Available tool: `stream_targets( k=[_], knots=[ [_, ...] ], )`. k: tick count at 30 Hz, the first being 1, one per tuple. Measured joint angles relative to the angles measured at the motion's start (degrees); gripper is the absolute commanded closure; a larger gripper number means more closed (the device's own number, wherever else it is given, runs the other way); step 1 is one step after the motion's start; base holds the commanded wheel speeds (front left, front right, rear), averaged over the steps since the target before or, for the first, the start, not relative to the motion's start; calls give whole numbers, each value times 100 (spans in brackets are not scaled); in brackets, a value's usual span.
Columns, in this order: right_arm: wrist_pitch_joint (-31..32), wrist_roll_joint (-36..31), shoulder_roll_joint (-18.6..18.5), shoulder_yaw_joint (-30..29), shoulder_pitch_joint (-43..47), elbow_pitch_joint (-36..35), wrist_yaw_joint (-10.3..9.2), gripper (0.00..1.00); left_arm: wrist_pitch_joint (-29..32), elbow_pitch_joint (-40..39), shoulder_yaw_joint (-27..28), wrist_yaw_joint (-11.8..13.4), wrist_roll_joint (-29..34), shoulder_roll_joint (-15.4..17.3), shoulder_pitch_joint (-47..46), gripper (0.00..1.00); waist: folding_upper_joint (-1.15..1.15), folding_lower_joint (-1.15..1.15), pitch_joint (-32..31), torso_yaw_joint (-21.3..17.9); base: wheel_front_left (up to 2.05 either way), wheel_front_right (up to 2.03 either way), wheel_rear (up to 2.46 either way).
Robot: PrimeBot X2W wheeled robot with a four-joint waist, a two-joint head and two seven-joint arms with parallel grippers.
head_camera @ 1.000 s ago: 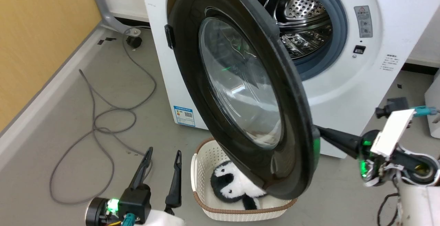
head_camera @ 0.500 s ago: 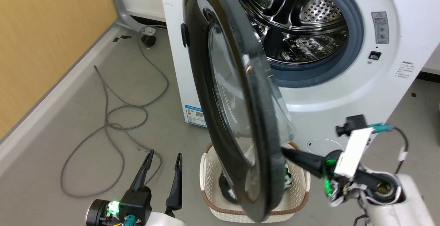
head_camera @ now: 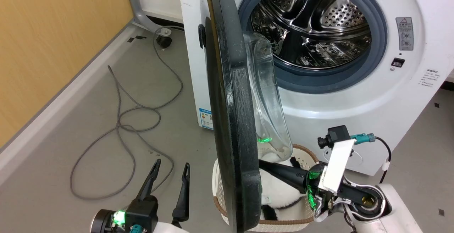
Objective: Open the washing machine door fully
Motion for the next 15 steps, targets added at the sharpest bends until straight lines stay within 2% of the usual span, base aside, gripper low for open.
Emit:
stream_targets(
  k=[4, 7, 11, 15],
  knots=[
    [-169, -101, -7, -40, 1, -85, 0, 100, 0, 15, 41, 5, -3, 0, 44, 0, 0, 0, -27, -91, 0, 0, 0],
    [-478, -413, -133, -84, 1, -445, 0, 100, 0, 15, 81, 25, -10, 0, 44, 0, 0, 0, -47, -199, 0, 0, 0],
    [-1211, -1166, -633, -52, 28, -1215, -1, 100, 0, -9, 157, 51, -41, 0, 40, 0, 0, 0, -62, -360, 0, 0, 0],
    [-2268, -2029, -1225, 122, 137, -1914, 0, 100, 0, -22, 246, 51, -58, 0, 40, 0, 0, 0, -73, -524, 0, 0, 0]
  ],
)
